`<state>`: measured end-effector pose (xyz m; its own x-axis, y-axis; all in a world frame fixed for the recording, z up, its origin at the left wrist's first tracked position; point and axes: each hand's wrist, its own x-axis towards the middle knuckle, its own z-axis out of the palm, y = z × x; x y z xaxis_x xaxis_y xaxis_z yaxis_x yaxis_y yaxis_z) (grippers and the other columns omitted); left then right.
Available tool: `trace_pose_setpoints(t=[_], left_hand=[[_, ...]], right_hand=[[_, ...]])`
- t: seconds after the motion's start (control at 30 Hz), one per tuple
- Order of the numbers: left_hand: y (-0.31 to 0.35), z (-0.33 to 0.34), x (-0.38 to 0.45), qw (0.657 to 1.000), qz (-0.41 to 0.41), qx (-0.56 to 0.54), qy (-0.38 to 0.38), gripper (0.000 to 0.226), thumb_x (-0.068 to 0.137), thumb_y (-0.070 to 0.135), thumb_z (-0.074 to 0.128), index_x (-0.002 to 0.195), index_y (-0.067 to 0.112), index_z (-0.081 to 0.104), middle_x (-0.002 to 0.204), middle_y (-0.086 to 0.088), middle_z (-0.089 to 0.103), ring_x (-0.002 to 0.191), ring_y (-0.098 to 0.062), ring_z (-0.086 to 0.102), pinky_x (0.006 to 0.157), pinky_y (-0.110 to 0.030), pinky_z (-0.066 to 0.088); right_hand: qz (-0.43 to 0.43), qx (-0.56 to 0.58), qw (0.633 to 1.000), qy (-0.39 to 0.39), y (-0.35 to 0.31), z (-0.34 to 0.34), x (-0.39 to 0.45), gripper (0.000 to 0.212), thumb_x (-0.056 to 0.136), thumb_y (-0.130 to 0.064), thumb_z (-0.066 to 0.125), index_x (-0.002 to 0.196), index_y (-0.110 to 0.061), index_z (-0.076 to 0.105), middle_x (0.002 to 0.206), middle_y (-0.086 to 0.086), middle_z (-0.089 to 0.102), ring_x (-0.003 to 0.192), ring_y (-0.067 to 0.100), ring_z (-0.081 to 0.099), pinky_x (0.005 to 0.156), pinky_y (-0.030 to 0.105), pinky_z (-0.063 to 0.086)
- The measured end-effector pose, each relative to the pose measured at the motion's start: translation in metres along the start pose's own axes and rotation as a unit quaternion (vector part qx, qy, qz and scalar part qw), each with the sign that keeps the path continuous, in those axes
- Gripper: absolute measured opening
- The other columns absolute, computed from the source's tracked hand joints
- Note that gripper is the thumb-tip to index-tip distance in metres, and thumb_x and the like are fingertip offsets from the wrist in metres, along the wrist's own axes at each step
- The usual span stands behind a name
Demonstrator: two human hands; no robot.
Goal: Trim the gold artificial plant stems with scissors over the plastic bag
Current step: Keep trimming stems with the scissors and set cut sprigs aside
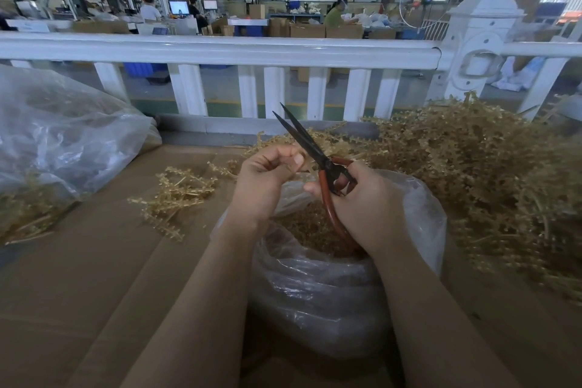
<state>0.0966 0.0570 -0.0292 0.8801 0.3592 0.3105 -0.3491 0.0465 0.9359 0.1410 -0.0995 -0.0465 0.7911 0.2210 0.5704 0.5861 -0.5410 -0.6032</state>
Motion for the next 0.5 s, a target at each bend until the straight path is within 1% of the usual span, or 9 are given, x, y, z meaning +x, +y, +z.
trace_pose_setpoints(t=[0.07, 0.17, 0.27, 0.33, 0.37, 0.4, 0.43, 0.47, 0.5], left_hand=[[0.0017, -0.0001, -0.0005, 1.000, -0.024, -0.003, 0.007, 0.008, 0.091, 0.010, 0.067, 0.090, 0.014, 0.074, 0.085, -0.006, 0.069, 0.076, -0.016, 0.058, 0.068, -0.021, 0.048], [0.0047, -0.0005, -0.0007, 0.998, -0.052, -0.018, 0.004, 0.010, 0.090, 0.010, 0.068, 0.084, 0.015, 0.074, 0.072, 0.000, 0.067, 0.059, -0.009, 0.048, 0.060, -0.020, 0.042], [0.0060, 0.0001, -0.0008, 0.997, -0.077, -0.030, -0.010, 0.016, 0.089, 0.010, 0.069, 0.076, 0.017, 0.075, 0.071, -0.002, 0.068, 0.057, -0.009, 0.046, 0.057, -0.021, 0.039], [0.0059, 0.0018, -0.0014, 0.995, -0.091, -0.035, -0.015, 0.013, 0.087, 0.010, 0.070, 0.077, 0.015, 0.076, 0.072, -0.004, 0.069, 0.057, -0.010, 0.049, 0.059, -0.022, 0.041], [0.0058, 0.0032, -0.0017, 0.994, -0.099, -0.038, -0.016, 0.007, 0.086, 0.009, 0.071, 0.082, 0.010, 0.077, 0.074, -0.008, 0.070, 0.059, -0.014, 0.053, 0.062, -0.024, 0.044], [0.0056, 0.0045, -0.0022, 0.994, -0.104, -0.040, -0.015, 0.008, 0.085, 0.009, 0.071, 0.088, 0.004, 0.076, 0.077, -0.013, 0.070, 0.064, -0.019, 0.056, 0.066, -0.028, 0.045], [0.0055, 0.0057, -0.0026, 0.993, -0.107, -0.045, -0.015, 0.014, 0.084, 0.010, 0.071, 0.093, 0.000, 0.074, 0.078, -0.015, 0.069, 0.067, -0.022, 0.056, 0.068, -0.030, 0.046], [0.0056, 0.0066, -0.0029, 0.992, -0.111, -0.056, -0.018, 0.018, 0.082, 0.013, 0.072, 0.093, 0.000, 0.073, 0.077, -0.013, 0.069, 0.066, -0.021, 0.056, 0.068, -0.028, 0.047], [0.0067, 0.0070, -0.0032, 0.990, -0.118, -0.073, -0.023, 0.021, 0.079, 0.020, 0.073, 0.093, 0.003, 0.072, 0.074, -0.007, 0.069, 0.063, -0.015, 0.058, 0.064, -0.025, 0.048]], right_hand=[[0.047, 0.060, 0.997, -0.015, 0.0011, 0.0003, 0.0014, 0.052, 0.070, -0.076, 0.068, 0.082, -0.026, 0.066, 0.070, -0.009, 0.068, 0.066, 0.004, 0.065, 0.063, 0.029, 0.057], [0.089, 0.156, 0.983, -0.023, 0.0004, 0.0012, 0.0040, 0.031, 0.077, -0.059, 0.076, 0.081, -0.028, 0.069, 0.075, -0.017, 0.071, 0.068, 0.002, 0.067, 0.061, 0.022, 0.056], [0.099, 0.228, 0.968, -0.036, -0.0007, -0.0001, 0.0062, 0.013, 0.083, -0.038, 0.081, 0.081, -0.029, 0.072, 0.074, -0.014, 0.073, 0.065, 0.003, 0.068, 0.057, 0.019, 0.055], [0.101, 0.253, 0.960, -0.061, -0.0004, -0.0003, 0.0070, 0.010, 0.084, -0.032, 0.081, 0.080, -0.026, 0.073, 0.073, -0.008, 0.073, 0.064, 0.005, 0.067, 0.057, 0.020, 0.055], [0.104, 0.252, 0.959, -0.073, -0.0005, 0.0004, 0.0073, 0.010, 0.084, -0.030, 0.081, 0.079, -0.024, 0.073, 0.074, -0.005, 0.073, 0.065, 0.009, 0.068, 0.058, 0.022, 0.056], [0.106, 0.249, 0.959, -0.082, -0.0009, 0.0011, 0.0073, 0.011, 0.084, -0.028, 0.081, 0.078, -0.023, 0.073, 0.074, -0.003, 0.074, 0.067, 0.012, 0.069, 0.060, 0.024, 0.056], [0.108, 0.250, 0.958, -0.086, -0.0015, 0.0018, 0.0072, 0.011, 0.084, -0.026, 0.080, 0.077, -0.022, 0.073, 0.074, -0.002, 0.074, 0.068, 0.014, 0.069, 0.061, 0.024, 0.056], [0.111, 0.253, 0.957, -0.087, -0.0019, 0.0021, 0.0072, 0.012, 0.084, -0.025, 0.080, 0.076, -0.021, 0.073, 0.073, -0.002, 0.074, 0.067, 0.014, 0.069, 0.061, 0.025, 0.056], [0.114, 0.260, 0.955, -0.084, -0.0017, 0.0020, 0.0074, 0.013, 0.085, -0.024, 0.080, 0.075, -0.021, 0.073, 0.072, -0.002, 0.074, 0.064, 0.012, 0.068, 0.061, 0.024, 0.056]])
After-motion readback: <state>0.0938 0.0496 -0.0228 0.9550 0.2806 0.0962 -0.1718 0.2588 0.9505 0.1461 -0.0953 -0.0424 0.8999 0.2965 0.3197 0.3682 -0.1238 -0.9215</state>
